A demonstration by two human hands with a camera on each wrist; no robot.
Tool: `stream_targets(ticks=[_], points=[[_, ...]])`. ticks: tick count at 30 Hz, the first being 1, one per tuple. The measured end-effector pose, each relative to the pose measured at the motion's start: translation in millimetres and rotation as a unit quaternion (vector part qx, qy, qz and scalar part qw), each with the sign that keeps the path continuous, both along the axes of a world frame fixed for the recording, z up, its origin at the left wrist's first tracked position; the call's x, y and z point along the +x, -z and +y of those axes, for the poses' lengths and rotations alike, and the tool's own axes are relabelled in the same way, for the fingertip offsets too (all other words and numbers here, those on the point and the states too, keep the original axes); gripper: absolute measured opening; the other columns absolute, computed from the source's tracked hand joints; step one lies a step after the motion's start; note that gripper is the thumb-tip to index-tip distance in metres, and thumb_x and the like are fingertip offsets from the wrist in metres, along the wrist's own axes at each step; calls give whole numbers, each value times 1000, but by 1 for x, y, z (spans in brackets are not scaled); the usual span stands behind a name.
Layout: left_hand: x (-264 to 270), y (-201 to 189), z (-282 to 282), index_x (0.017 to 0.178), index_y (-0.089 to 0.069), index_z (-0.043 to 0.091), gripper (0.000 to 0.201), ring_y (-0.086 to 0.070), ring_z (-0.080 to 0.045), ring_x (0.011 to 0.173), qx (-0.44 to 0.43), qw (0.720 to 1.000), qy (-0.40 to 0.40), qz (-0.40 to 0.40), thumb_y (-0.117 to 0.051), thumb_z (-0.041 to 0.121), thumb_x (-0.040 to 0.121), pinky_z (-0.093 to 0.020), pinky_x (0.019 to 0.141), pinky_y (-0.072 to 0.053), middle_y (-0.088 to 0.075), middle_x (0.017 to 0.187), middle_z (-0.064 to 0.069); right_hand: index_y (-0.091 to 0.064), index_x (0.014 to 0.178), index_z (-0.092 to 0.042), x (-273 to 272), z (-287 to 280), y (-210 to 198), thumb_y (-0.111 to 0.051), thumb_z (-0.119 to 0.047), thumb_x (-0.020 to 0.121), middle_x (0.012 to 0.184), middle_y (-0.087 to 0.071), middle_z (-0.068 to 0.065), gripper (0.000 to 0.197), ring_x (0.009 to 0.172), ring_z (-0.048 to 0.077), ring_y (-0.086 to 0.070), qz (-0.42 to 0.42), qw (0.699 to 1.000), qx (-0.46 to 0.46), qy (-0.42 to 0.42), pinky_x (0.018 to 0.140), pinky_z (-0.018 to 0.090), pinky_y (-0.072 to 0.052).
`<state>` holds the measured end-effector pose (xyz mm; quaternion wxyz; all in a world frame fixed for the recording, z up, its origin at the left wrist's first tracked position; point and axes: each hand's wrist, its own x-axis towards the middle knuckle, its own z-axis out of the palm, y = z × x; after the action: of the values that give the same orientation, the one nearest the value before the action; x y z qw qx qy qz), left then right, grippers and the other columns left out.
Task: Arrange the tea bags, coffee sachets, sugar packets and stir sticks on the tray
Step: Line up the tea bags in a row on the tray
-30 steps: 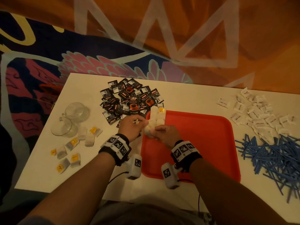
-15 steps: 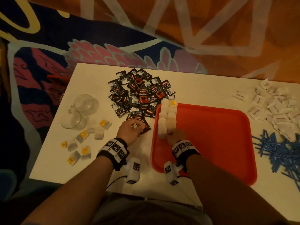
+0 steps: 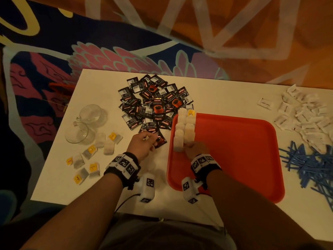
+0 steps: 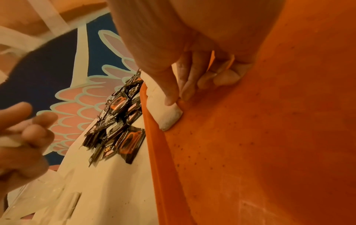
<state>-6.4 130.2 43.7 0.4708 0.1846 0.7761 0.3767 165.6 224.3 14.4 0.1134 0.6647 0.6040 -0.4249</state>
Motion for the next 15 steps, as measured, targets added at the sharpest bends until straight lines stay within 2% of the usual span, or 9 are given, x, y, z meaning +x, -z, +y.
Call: stream_targets(ticks=[3, 5, 7, 8, 11, 13, 15], points=[[5, -4, 7, 96, -68, 12, 39, -53, -13, 56, -2, 993, -63, -103, -49, 47, 102, -20, 39, -31, -65, 78, -6, -67, 117, -20, 6, 5, -4, -61, -33, 94, 123, -64, 3, 27, 111, 24, -59, 24, 1000, -2, 16, 91, 31, -48], [9, -10, 12, 97, -67, 9, 53, -52, -15, 52, 4, 979, -98, -181, -41, 55, 101, -19, 35, -28, -66, 72, -7, -68, 110, -22, 7, 10, -11, -69, -31, 88, 118, -65, -1, 24, 104, 17, -59, 86, 995, 13, 39, 84, 26, -48], [14, -15, 18, 98, -65, 6, 62, -53, -17, 49, 19, 965, -108, -238, -34, 60, 101, -17, 33, -26, -67, 70, -10, -71, 102, -21, 7, 14, -24, -71, -26, 86, 109, -68, -2, 17, 95, 11, -62, 175, 983, 50, 24, 78, 19, -50], [15, -17, 19, 100, -65, 5, 65, -53, -19, 48, 25, 961, -107, -254, -32, 62, 100, -16, 34, -26, -67, 70, -12, -71, 97, -21, 3, 14, -32, -72, -24, 85, 104, -69, -3, 13, 91, 9, -63, 220, 973, 67, 15, 74, 17, -50], [26, -26, 28, 105, -62, 4, 71, -54, -20, 47, 39, 952, -82, -291, -26, 65, 99, -15, 33, -25, -65, 71, -15, -72, 88, -23, 3, 14, -59, -78, -23, 81, 90, -69, -8, 9, 86, 6, -64, 318, 943, 97, -16, 75, 22, -52], [33, -32, 35, 108, -61, 6, 72, -53, -20, 47, 38, 950, -61, -305, -28, 68, 95, -15, 32, -26, -62, 71, -14, -73, 91, -23, 5, 14, -71, -81, -29, 78, 87, -69, -12, 17, 78, -1, -62, 332, 937, 90, -64, 70, 19, -51], [41, -39, 40, 111, -60, 9, 72, -50, -19, 47, 26, 952, -32, -304, -36, 72, 87, -16, 31, -28, -60, 72, -11, -74, 95, -21, 8, 13, -75, -81, -31, 77, 84, -66, -15, 22, 71, -5, -58, 303, 943, 95, -103, 64, 14, -46]])
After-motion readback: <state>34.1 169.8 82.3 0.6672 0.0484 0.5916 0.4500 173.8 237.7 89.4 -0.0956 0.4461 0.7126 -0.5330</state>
